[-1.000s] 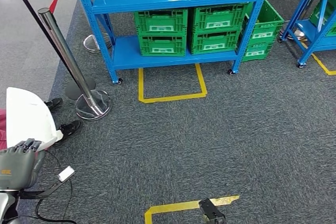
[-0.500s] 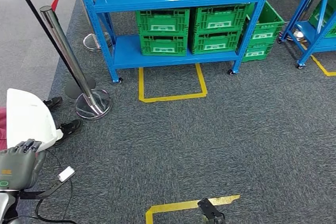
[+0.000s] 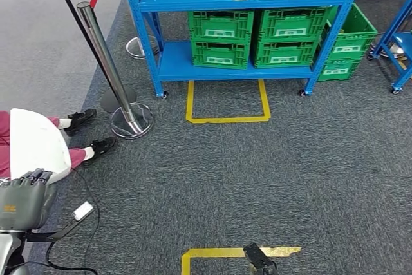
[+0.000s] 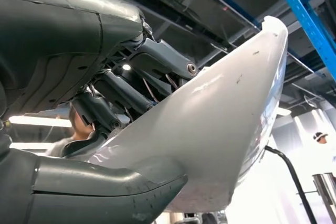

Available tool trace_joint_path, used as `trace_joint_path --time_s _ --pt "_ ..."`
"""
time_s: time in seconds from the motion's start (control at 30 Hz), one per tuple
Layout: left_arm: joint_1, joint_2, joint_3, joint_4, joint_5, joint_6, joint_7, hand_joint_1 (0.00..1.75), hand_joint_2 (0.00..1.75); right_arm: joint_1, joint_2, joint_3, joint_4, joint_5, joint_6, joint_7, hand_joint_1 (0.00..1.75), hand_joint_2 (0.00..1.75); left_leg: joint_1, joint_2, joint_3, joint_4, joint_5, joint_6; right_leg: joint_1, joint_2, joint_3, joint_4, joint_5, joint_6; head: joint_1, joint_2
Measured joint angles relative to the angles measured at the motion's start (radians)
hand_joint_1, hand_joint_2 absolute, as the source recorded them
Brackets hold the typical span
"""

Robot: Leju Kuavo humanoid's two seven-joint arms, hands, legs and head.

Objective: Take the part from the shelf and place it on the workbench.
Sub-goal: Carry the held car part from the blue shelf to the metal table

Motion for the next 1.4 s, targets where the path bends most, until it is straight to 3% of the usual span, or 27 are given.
trace_joint_path --time_s 0.07,0.13,0.17,0.2,0.23,0.27,0.33,0.4,0.47,0.53,0.6,0.63,0.67,0.7,0.73,0.77,0.8,0.87,0.93,1.0,1.07,1.13,1.2,1.23,1.3,1.37,1.4 --pt "-0.002 0.001 0.0 0.0 0.001 0.0 0.0 1.75 1.75 -0.001 0.0 0.001 0.0 0.001 0.0 0.0 0.0 0.0 -0.001 0.036 -0.034 0.075 -0.052 -0.005 0.0 -0.023 -0.005 -0.002 0.006 -0.011 -0.005 0.0" --pt "-0.003 0.0 0.0 0.0 0.002 0.0 0.001 1.75 1.75 0.001 0.0 0.001 0.0 0.001 0.0 0.0 0.0 0.0 -0.003 0.064 -0.089 0.213 -0.124 -0.008 0.006 -0.047 -0.008 -0.001 0.007 -0.014 -0.009 0.0" --pt "-0.003 0.0 -0.001 0.0 0.002 0.0 0.001 1.75 1.75 0.002 0.0 0.001 0.0 0.001 0.0 0.0 0.0 0.0 -0.003 0.067 -0.107 0.265 -0.144 -0.007 0.009 -0.06 -0.01 -0.001 0.007 -0.014 -0.009 0.0" --pt "-0.002 0.0 -0.001 0.0 0.002 0.0 0.001 1.75 1.75 0.002 0.0 0.001 0.0 0.001 0.0 0.0 0.0 0.0 -0.003 0.069 -0.109 0.285 -0.146 -0.006 0.011 -0.072 -0.01 -0.001 0.007 -0.015 -0.009 0.0" --pt "-0.001 0.0 -0.001 0.0 0.002 0.0 0.001 1.75 1.75 0.002 0.0 0.001 0.0 0.001 0.0 0.0 0.0 0.0 -0.004 0.071 -0.091 0.262 -0.129 -0.002 0.014 -0.083 -0.01 -0.001 0.007 -0.015 -0.009 0.0" --pt "-0.001 0.0 0.0 0.0 0.002 0.0 0.001 1.75 1.75 0.001 0.0 0.002 0.0 0.001 0.0 0.0 0.0 0.0 -0.007 0.079 -0.055 0.205 -0.101 0.004 0.016 -0.095 -0.009 -0.001 0.006 -0.016 -0.009 0.0" --pt "-0.003 0.001 0.0 0.0 0.002 0.0 0.001 1.75 1.75 -0.002 0.0 0.005 0.0 0.001 0.0 0.0 0.0 0.0 -0.018 0.123 0.023 0.07 -0.06 0.022 0.022 -0.115 -0.007 0.0 0.003 -0.014 -0.009 0.0" --pt "-0.005 0.001 0.001 -0.001 0.002 0.0 0.001 1.75 1.75 -0.004 0.0 0.006 0.0 0.001 0.0 0.0 0.0 0.0 -0.028 0.149 0.051 0.011 -0.054 0.034 0.026 -0.134 -0.007 0.001 0.001 -0.008 -0.008 0.0" --pt "-0.003 0.001 0.001 -0.001 0.002 0.0 0.001 1.75 1.75 -0.006 0.0 0.007 0.0 0.001 0.001 0.0 0.0 0.0 -0.03 0.129 0.047 0.007 -0.05 0.043 0.028 -0.151 -0.005 -0.001 -0.001 0.0 -0.008 0.0" --pt "-0.003 0.001 0.002 -0.001 0.002 0.0 0.001 1.75 1.75 -0.009 0.001 0.008 -0.001 0.003 0.0 0.0 0.0 0.0 -0.025 0.107 0.046 -0.002 -0.041 0.053 0.025 -0.122 -0.013 0.017 -0.018 0.011 -0.005 0.0" --pt "-0.007 -0.001 0.001 -0.001 0.004 0.0 0.001 1.75 1.75 -0.01 0.001 0.008 -0.001 0.004 0.0 0.0 0.0 0.0 -0.02 0.086 0.043 -0.008 -0.034 0.061 0.021 -0.062 -0.058 0.111 -0.074 0.02 -0.002 0.0" --pt "-0.009 -0.002 0.001 -0.001 0.005 0.0 0.001 1.75 1.75 -0.008 0.001 0.008 -0.001 0.005 0.0 0.001 0.0 0.0 -0.019 0.075 0.04 -0.008 -0.032 0.063 0.019 -0.044 -0.092 0.182 -0.107 0.022 -0.002 0.0" --pt "-0.01 -0.003 0.0 -0.001 0.006 0.0 0.001 1.75 1.75 -0.006 0.001 0.008 -0.001 0.005 0.0 0.001 0.0 0.0 -0.019 0.062 0.038 -0.008 -0.031 0.064 0.019 -0.037 -0.123 0.245 -0.13 0.024 -0.002 0.0" --pt "-0.009 -0.004 0.0 -0.001 0.009 -0.001 0.001 1.75 1.75 -0.004 0.001 0.009 -0.001 0.005 0.0 0.002 0.0 0.0 -0.019 0.049 0.037 -0.007 -0.03 0.064 0.019 -0.034 -0.141 0.279 -0.134 0.025 -0.002 0.0" --pt "-0.009 -0.005 0.0 -0.001 0.011 -0.002 0.002 1.75 1.75 -0.003 0.001 0.009 -0.001 0.006 0.0 0.002 0.0 0.0 -0.019 0.036 0.036 -0.007 -0.029 0.063 0.019 -0.033 -0.142 0.276 -0.118 0.025 -0.002 0.0" --pt "-0.009 -0.006 0.0 -0.001 0.014 -0.003 0.002 1.75 1.75 -0.003 0.001 0.009 -0.001 0.006 0.0 0.002 0.0 0.0 -0.019 0.022 0.037 -0.007 -0.028 0.061 0.018 -0.028 -0.122 0.232 -0.085 0.024 -0.002 0.0" --pt "-0.009 -0.007 0.0 -0.001 0.016 -0.003 0.002 1.75 1.75 -0.004 0.0 0.01 -0.001 0.007 0.0 0.002 0.0 0.0 -0.019 0.009 0.037 -0.006 -0.027 0.059 0.016 -0.013 -0.091 0.163 -0.045 0.023 -0.002 0.0" --pt "-0.01 -0.008 0.001 -0.001 0.02 -0.004 0.003 1.75 1.75 -0.005 0.0 0.013 -0.001 0.007 0.0 0.002 0.0 0.0 -0.021 -0.015 0.033 -0.001 -0.025 0.05 0.01 0.031 -0.031 0.039 0.0 0.018 -0.003 0.0" --pt "-0.01 -0.008 0.002 -0.001 0.022 -0.004 0.003 1.75 1.75 -0.005 -0.001 0.015 -0.001 0.007 0.0 0.002 0.0 0.0 -0.02 -0.038 0.023 0.001 -0.019 0.036 0.009 0.046 -0.011 0.001 0.003 0.011 -0.004 0.0" --pt "-0.007 -0.008 0.004 -0.001 0.022 -0.004 0.003 1.75 1.75 -0.006 0.0 0.016 -0.001 0.007 -0.001 0.002 0.0 0.0 -0.016 -0.05 0.015 0.002 -0.014 0.024 0.01 0.023 -0.01 -0.001 0.009 -0.001 -0.004 0.0" --pt "-0.007 -0.007 0.005 -0.001 0.023 -0.004 0.003 1.75 1.75 -0.007 0.0 0.016 -0.001 0.007 -0.001 0.002 0.0 0.0 -0.017 -0.008 -0.006 0.046 -0.044 0.015 0.008 -0.004 -0.009 -0.006 0.014 -0.013 -0.01 0.0" --pt "-0.011 -0.007 0.006 -0.001 0.023 -0.004 0.003 1.75 1.75 -0.005 0.0 0.017 -0.001 0.007 0.0 0.002 0.0 0.0 -0.016 0.05 -0.057 0.164 -0.11 0.005 0.01 -0.032 -0.01 -0.007 0.014 -0.02 -0.014 0.0" --pt "-0.011 -0.008 0.006 -0.001 0.023 -0.004 0.003 1.75 1.75 -0.003 -0.001 0.017 -0.001 0.007 0.0 0.002 0.0 0.0 -0.012 0.067 -0.101 0.27 -0.152 -0.001 0.013 -0.062 -0.011 -0.006 0.013 -0.022 -0.014 0.0" --pt "-0.01 -0.008 0.006 -0.001 0.023 -0.005 0.003 1.75 1.75 -0.002 -0.001 0.017 -0.001 0.007 0.0 0.002 0.0 0.0 -0.011 0.07 -0.099 0.276 -0.146 -0.002 0.013 -0.076 -0.011 -0.006 0.012 -0.022 -0.015 0.0" --pt "-0.01 -0.008 0.006 -0.001 0.023 -0.005 0.003 1.75 1.75 -0.004 -0.001 0.017 -0.001 0.007 0.0 0.002 0.0 0.0 -0.011 0.085 -0.043 0.185 -0.094 0.002 0.014 -0.102 -0.009 -0.006 0.01 -0.019 -0.015 0.0" --pt "-0.012 -0.008 0.007 -0.001 0.023 -0.005 0.003 1.75 1.75 -0.006 -0.001 0.018 -0.001 0.007 0.0 0.002 0.0 0.0 -0.018 0.13 0.029 0.056 -0.057 0.013 0.018 -0.123 -0.005 -0.006 0.006 -0.013 -0.014 0.0" --pt "-0.013 -0.008 0.008 -0.001 0.024 -0.004 0.003 1.75 1.75 -0.007 -0.001 0.018 -0.002 0.007 0.0 0.001 0.0 0.0 -0.023 0.145 0.049 0.019 -0.051 0.02 0.02 -0.133 -0.003 -0.006 0.004 -0.009 -0.013 0.0"
